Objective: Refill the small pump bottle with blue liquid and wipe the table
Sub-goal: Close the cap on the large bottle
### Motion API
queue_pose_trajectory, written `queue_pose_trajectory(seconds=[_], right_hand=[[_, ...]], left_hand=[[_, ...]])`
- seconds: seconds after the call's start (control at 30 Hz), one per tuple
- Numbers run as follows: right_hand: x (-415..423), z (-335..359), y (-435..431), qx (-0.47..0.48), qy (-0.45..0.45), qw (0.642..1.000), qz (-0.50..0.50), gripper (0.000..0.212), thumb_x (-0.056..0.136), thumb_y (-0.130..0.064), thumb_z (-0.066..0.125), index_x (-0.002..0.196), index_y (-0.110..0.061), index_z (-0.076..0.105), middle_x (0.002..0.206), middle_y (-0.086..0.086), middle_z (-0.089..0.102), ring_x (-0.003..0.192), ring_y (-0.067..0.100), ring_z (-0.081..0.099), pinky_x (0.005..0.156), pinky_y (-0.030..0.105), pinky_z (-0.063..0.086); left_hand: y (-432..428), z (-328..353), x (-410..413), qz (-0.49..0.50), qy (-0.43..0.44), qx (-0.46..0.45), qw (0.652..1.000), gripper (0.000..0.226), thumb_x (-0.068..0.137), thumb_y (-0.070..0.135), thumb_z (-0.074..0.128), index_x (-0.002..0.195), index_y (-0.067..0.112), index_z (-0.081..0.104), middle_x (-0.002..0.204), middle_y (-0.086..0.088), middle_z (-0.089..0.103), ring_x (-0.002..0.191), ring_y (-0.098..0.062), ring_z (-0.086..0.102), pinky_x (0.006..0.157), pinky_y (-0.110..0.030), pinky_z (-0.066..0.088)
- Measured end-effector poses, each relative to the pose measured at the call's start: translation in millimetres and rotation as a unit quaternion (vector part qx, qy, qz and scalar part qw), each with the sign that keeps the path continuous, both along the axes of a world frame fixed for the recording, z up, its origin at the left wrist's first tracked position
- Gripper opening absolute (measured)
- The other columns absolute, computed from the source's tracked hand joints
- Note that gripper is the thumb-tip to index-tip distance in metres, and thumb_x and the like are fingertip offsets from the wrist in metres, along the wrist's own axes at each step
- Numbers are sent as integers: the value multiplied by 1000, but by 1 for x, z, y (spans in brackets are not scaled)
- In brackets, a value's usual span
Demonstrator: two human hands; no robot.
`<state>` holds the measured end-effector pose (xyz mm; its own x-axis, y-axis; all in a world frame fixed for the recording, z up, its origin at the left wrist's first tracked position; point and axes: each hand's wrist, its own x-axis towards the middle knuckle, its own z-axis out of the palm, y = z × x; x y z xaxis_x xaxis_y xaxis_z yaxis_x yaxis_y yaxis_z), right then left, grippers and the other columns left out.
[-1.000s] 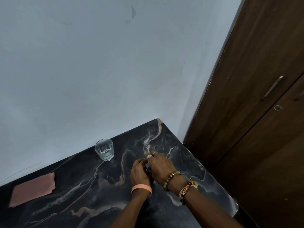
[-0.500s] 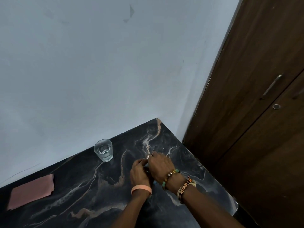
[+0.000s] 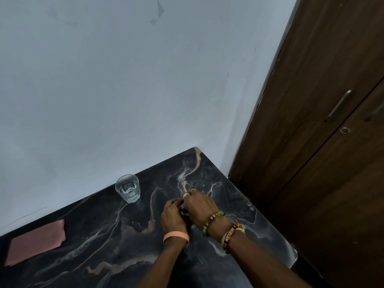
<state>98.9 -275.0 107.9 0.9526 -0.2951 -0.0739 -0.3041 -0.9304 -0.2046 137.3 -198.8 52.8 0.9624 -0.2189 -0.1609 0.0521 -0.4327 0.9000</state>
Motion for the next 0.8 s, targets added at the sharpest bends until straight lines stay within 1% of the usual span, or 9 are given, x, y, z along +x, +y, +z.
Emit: queue_pose_trajectory(seconds=[0.07,0.17,0.27,0.37,0.4,0.53,0.63,0.7,0.8], right_hand=[[0,0,0,6,-7,1000,2,44,89,-13,61,131,-13,47,118,10,56,109,30,56,86,41,49],[-1,1,1,4,-6,1000,4,44,87,-8,62,129,-13,50,118,9,55,110,31,55,85,41,49],[-1,2,1,-6,-8,1000,2,23,93,-17,57,116,-11,57,113,9,55,108,30,56,84,40,49],[-1,0,0,-1,-23,1000,4,39,93,-17,56,131,-13,48,119,10,55,110,30,54,87,41,49],[-1,0,0,2,-22,1000,7,44,91,-13,58,133,-14,45,120,9,55,110,30,54,87,42,49],[0,0,0,-11,-11,1000,11,24,92,-12,58,116,-10,58,111,10,57,106,30,56,84,40,49],[1,-1,0,-7,-21,1000,9,30,93,-16,56,123,-11,53,114,10,56,107,30,55,85,41,49],[0,-2,0,2,-20,1000,10,37,91,-14,59,127,-12,50,115,9,56,107,29,55,84,41,49],[1,-2,-1,-8,-12,1000,7,22,93,-19,59,113,-11,58,110,10,57,104,30,58,83,39,50]], left_hand=[[0,4,0,11,45,-27,999,20,89,14,55,106,11,66,113,-8,64,100,-23,61,94,-42,50],[2,2,-2,12,122,-68,990,39,78,5,69,116,14,63,124,1,55,119,-19,49,102,-25,33],[0,2,-1,13,122,-78,989,27,84,8,64,110,14,65,117,-1,61,101,-15,57,84,-16,45],[-1,9,-1,38,53,-75,995,13,91,15,53,91,18,66,100,-5,68,84,-13,63,71,-21,53],[-3,11,-2,38,61,-76,995,14,92,15,52,88,17,65,99,-5,67,83,-13,63,72,-25,53],[-3,16,-2,68,127,-124,982,15,91,9,55,88,23,60,99,0,64,78,-2,57,59,-2,40],[-2,13,-1,81,149,-136,976,17,88,9,60,103,15,66,112,-2,64,91,-10,59,73,-10,44],[-1,12,-2,58,170,-159,971,18,90,11,57,106,12,65,113,-4,64,84,-5,56,67,-6,42],[-2,5,-2,30,105,-99,989,21,88,8,61,108,15,65,109,5,60,90,-4,55,70,1,38]])
